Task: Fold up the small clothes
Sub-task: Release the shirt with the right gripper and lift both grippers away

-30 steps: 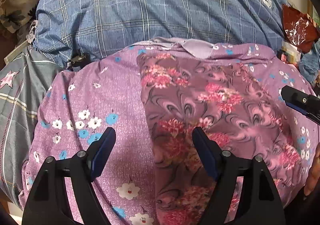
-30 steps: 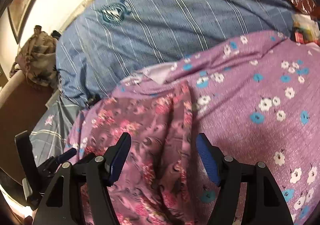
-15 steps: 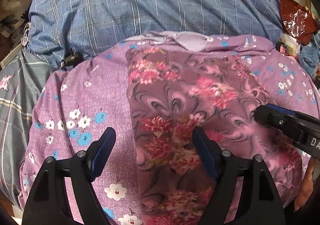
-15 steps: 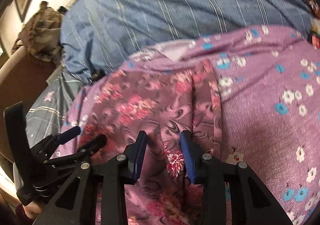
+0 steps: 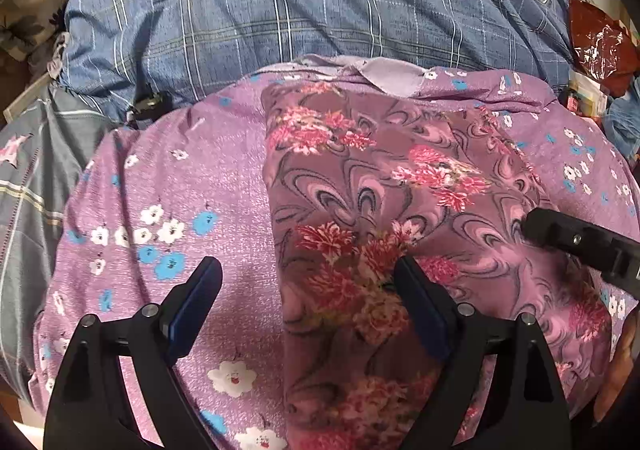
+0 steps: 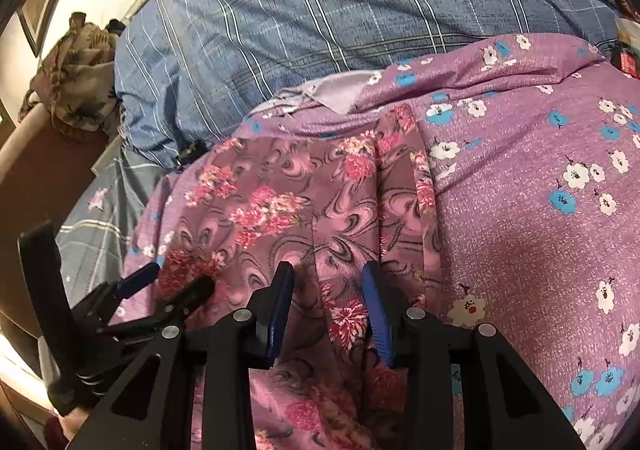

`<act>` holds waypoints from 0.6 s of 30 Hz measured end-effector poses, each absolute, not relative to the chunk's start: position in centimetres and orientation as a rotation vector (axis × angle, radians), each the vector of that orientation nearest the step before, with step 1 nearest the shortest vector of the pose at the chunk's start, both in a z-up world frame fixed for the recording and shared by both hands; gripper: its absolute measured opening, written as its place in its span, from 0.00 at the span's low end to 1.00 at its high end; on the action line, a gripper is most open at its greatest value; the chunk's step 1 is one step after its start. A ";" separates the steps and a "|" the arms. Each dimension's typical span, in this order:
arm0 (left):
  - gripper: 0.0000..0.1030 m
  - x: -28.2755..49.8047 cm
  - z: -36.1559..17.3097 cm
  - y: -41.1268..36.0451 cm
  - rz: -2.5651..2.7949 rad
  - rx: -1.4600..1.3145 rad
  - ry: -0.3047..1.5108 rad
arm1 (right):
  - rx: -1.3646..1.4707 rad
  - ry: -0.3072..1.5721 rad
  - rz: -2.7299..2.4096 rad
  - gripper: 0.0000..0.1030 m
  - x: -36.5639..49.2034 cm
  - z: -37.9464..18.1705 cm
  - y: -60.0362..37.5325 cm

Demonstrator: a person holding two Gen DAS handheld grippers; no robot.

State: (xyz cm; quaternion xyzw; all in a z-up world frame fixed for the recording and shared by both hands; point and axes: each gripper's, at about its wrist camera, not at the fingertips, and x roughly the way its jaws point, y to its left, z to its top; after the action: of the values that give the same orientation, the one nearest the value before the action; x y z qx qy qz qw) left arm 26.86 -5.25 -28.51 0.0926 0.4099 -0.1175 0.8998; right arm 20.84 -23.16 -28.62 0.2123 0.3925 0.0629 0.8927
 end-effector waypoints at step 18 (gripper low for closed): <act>0.86 21.2 -22.7 -3.1 -0.173 0.060 0.748 | 0.309 0.621 0.086 0.48 17.0 -24.0 -21.8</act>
State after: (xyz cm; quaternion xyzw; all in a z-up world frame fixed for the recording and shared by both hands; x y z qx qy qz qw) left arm 21.19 -3.08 -22.66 0.0294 0.3649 -0.0845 0.9267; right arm 16.95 -21.82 -24.03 0.1513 0.3042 0.0423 0.9395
